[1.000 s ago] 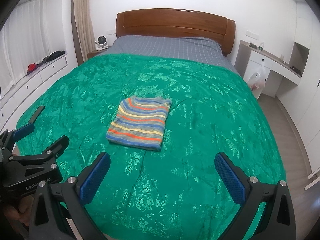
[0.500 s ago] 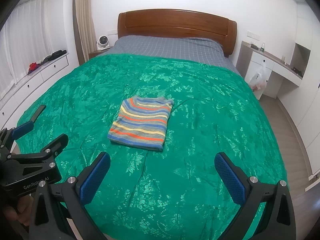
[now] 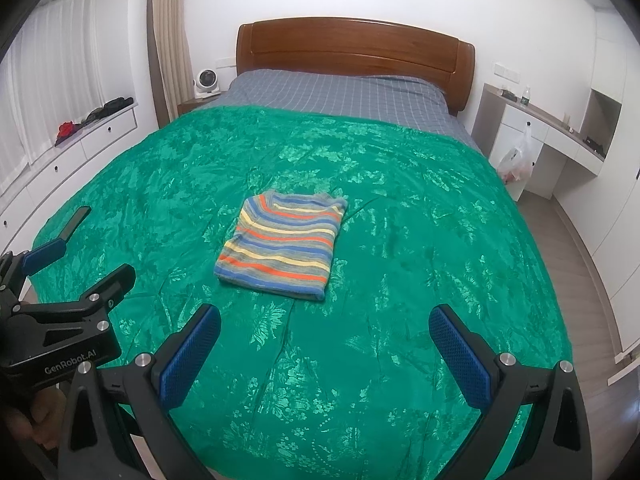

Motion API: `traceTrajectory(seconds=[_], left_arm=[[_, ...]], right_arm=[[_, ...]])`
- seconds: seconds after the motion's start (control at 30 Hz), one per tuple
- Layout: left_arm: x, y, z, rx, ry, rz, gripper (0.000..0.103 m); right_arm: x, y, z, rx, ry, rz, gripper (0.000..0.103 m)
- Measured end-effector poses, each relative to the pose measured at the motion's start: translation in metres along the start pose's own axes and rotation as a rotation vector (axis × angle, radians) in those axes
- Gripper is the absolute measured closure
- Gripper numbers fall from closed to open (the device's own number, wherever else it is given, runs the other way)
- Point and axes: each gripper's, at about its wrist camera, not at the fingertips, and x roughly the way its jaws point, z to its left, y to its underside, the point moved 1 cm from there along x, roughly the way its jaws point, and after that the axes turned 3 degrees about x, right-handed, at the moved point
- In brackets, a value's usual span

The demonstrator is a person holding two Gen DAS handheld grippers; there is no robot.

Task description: Fold small clothes

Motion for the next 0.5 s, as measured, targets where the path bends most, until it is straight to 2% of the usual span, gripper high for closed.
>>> traceTrajectory(seconds=[0.17, 0.3, 0.5], left_arm=[[-0.0011, 0.0011, 0.0006, -0.001, 0.002, 0.0, 0.0], [-0.002, 0.0044, 0.0069, -0.052, -0.006, -0.008, 0.0], [-0.0012, 0.0057, 0.0062, -0.029, -0.014, -0.008, 0.0]], right_arm=[[0.0, 0.0, 0.0003, 0.001, 0.001, 0.0, 0.0], [0.0007, 0.0016, 0.0001, 0.001, 0.003, 0.002, 0.0], [0.0016, 0.0029, 0.001, -0.002, -0.002, 0.002, 0.0]])
